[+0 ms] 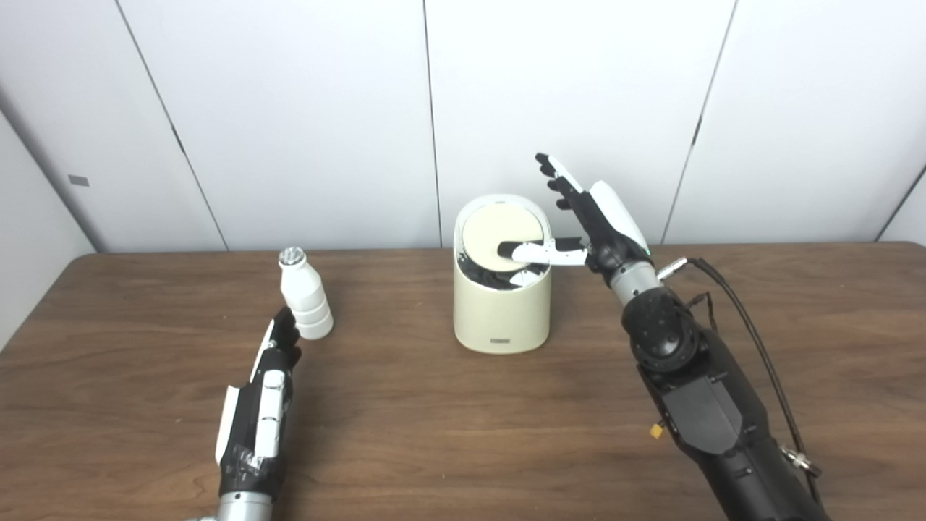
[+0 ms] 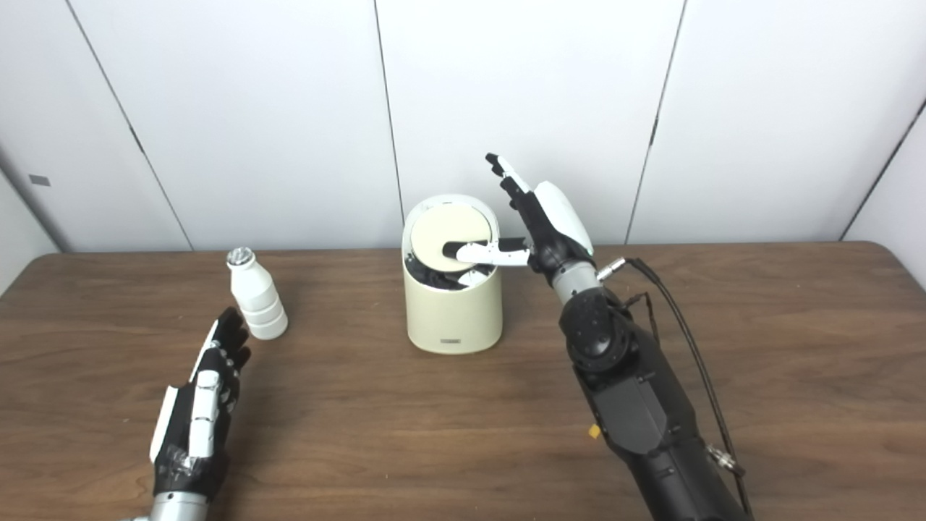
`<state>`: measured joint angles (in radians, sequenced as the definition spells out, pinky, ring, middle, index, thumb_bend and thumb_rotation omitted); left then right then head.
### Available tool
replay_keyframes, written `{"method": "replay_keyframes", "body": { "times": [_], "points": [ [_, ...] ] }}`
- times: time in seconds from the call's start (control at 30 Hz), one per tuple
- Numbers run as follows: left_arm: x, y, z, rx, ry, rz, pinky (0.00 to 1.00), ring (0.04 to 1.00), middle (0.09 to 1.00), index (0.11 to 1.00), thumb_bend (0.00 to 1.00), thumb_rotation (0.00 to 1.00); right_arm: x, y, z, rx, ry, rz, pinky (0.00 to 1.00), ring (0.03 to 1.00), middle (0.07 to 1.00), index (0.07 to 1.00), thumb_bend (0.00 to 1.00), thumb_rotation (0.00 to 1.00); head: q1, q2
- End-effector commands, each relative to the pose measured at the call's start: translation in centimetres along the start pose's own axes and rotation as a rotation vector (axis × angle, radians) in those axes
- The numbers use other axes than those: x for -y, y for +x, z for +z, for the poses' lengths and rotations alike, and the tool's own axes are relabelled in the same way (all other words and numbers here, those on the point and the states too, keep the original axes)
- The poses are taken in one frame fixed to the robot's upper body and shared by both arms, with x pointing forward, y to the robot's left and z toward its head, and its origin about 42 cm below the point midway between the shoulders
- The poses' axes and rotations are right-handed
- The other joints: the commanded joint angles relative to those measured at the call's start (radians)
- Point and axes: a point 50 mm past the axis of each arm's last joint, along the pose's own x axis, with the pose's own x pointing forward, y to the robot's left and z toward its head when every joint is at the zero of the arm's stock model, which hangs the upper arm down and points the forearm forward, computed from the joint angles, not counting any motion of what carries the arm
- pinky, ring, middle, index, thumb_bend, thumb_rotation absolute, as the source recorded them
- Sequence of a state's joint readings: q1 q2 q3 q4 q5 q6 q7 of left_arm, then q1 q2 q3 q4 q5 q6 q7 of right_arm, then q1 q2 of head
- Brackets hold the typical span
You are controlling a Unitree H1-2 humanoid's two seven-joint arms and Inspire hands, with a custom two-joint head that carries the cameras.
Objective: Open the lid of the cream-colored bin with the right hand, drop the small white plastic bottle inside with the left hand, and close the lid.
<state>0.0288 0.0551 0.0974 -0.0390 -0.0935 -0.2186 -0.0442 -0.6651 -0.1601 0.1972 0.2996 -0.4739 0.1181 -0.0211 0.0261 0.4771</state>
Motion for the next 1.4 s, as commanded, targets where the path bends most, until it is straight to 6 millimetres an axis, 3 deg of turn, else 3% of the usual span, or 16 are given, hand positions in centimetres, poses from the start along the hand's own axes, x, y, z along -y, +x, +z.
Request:
{"method": "replay_keyframes", "body": {
  "times": [0.0,0.63,0.83,1.13,1.37],
  "points": [
    [0.9,-1.3,-2.1,-0.059,-0.024,0.009,1.00,1.000,1.000,1.000,0.45,0.94,1.5,1.9,3.1,0.114,-0.013,-0.060,0.85,0.926,0.949,0.950,0.78,0.44,0.001,0.001],
    [1.4,-1.0,-1.8,-0.062,-0.034,0.014,1.00,1.000,1.000,1.000,0.50,0.94,1.8,3.4,2.9,0.129,-0.095,-0.053,0.85,0.916,0.936,0.943,0.78,0.35,0.007,0.018],
    [1.3,-1.1,-1.7,-0.066,-0.030,0.017,1.00,1.000,1.000,1.000,0.51,0.94,1.9,3.3,2.7,0.155,-0.174,-0.047,0.91,0.923,0.931,0.944,0.87,0.38,0.005,0.030],
    [1.1,-1.1,-1.6,-0.060,-0.036,0.012,1.00,1.000,1.000,1.000,0.48,0.96,1.7,3.1,1.9,0.149,-0.184,-0.061,0.88,0.907,0.924,0.933,0.88,0.08,0.002,0.033],
    [1.2,-1.2,-1.5,-0.057,-0.028,0.012,1.00,1.000,1.000,1.000,0.47,0.97,1.8,3.0,1.8,0.140,-0.171,-0.063,0.88,0.908,0.926,0.936,0.88,0.12,0.003,0.040]
  ]
}}
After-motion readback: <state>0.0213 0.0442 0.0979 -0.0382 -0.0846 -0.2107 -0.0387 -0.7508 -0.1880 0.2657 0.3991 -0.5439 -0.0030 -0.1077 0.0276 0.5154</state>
